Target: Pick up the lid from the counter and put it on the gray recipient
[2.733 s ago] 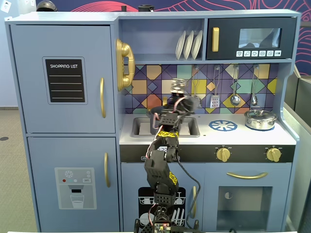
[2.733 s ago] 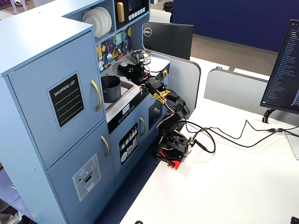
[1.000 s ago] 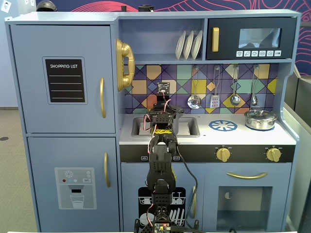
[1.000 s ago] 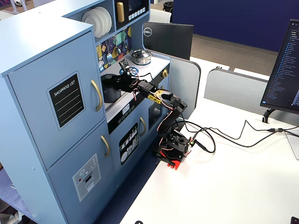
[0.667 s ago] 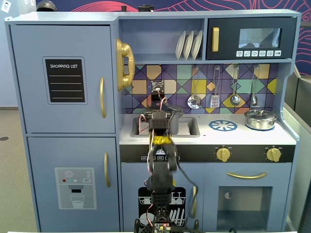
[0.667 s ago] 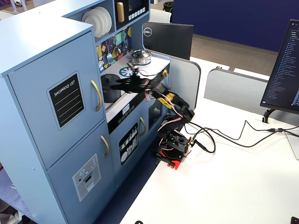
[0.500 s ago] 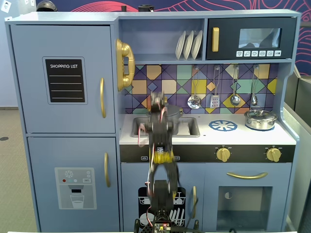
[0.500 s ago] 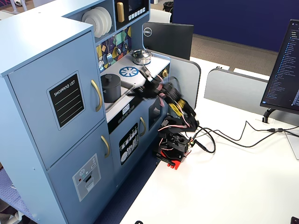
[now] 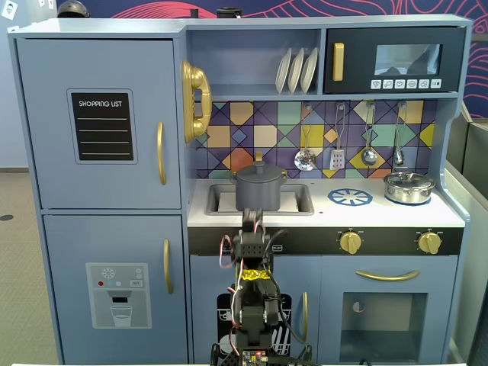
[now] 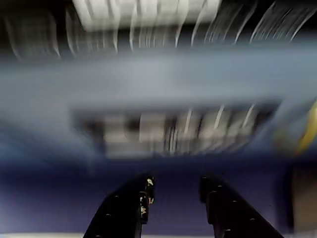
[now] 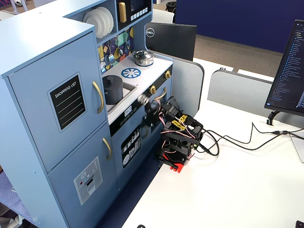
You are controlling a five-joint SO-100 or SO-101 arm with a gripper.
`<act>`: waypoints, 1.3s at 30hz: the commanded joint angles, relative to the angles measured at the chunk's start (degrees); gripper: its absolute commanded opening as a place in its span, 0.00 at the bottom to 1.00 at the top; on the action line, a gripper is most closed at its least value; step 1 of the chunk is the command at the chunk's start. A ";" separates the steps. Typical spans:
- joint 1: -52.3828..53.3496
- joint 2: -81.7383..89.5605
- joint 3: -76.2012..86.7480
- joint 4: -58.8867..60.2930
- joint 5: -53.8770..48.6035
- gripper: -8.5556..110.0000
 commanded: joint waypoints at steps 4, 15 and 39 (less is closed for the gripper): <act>1.14 6.42 11.51 5.19 2.81 0.07; 1.76 7.73 13.36 23.91 4.39 0.09; 2.11 7.73 13.36 23.91 4.31 0.11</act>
